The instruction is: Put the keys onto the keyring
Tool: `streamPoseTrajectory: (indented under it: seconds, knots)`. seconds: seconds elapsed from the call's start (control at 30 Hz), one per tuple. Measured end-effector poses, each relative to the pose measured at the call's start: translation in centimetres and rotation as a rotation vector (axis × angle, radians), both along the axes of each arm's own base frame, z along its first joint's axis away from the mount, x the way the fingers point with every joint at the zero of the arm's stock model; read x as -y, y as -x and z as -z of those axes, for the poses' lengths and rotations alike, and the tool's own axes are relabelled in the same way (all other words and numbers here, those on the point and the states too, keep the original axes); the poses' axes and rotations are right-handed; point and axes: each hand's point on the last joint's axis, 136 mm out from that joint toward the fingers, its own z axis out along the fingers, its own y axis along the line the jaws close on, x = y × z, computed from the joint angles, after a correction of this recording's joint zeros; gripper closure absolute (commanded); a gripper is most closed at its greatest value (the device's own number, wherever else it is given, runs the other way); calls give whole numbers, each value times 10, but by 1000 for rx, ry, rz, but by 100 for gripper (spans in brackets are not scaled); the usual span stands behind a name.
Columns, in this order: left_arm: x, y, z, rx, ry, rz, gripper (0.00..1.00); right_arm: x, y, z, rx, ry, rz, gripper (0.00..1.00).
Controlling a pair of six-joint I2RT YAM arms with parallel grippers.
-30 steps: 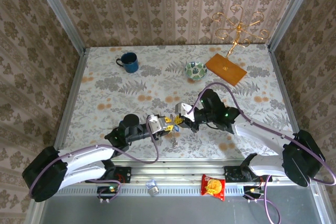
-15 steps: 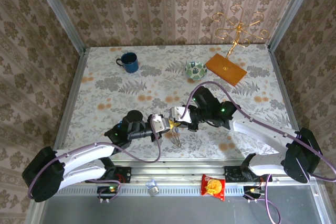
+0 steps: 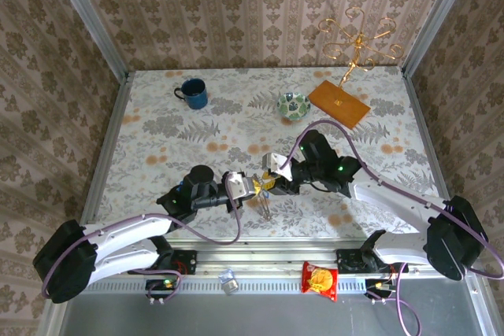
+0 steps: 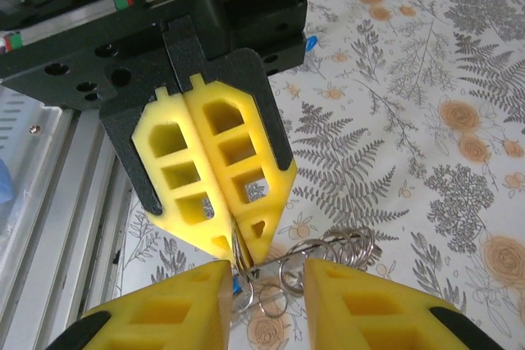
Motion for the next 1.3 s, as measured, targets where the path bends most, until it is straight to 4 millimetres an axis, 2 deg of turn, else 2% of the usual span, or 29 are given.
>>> streamPoseTrajectory:
  seconds: [0.23, 0.33, 0.4, 0.43, 0.5, 0.6, 0.7, 0.93, 1.03, 1.1, 1.27, 1.3]
  knots:
    - [-1, 1, 1, -3, 9, -1, 100, -3, 2, 12, -54, 9, -18, 75]
    - [-2, 0, 4, -6, 7, -4, 100, -5, 4, 16, -73, 11, -30, 86]
    - [-3, 1, 6, -11, 6, -5, 100, -5, 5, 17, -77, 12, -36, 98]
    - [-3, 1, 7, -15, 5, -7, 97, -5, 6, 17, -80, 13, -38, 100]
    - [-3, 1, 7, -14, 7, -8, 88, -5, 6, 17, -73, 14, -48, 100]
    - [-4, 1, 6, -15, 9, -10, 81, -5, 6, 16, -75, 27, -57, 100]
    - [-5, 0, 2, -6, 16, -18, 80, -6, 5, 12, -64, 47, -69, 100]
    - [-6, 1, 1, -9, 1, -17, 83, -10, 8, 9, -24, 111, -113, 100]
    - [-6, 1, 2, -11, -15, -14, 90, -12, 10, 7, -1, 139, -136, 100]
    - [-5, 0, 4, -8, -30, -10, 100, -15, 12, 3, 12, 149, -155, 100]
    - [-5, 0, 6, -13, -51, -6, 100, -17, 14, 1, 23, 155, -166, 100]
    - [-5, 0, 6, -13, -51, -6, 100, -16, 12, 2, 19, 154, -154, 90]
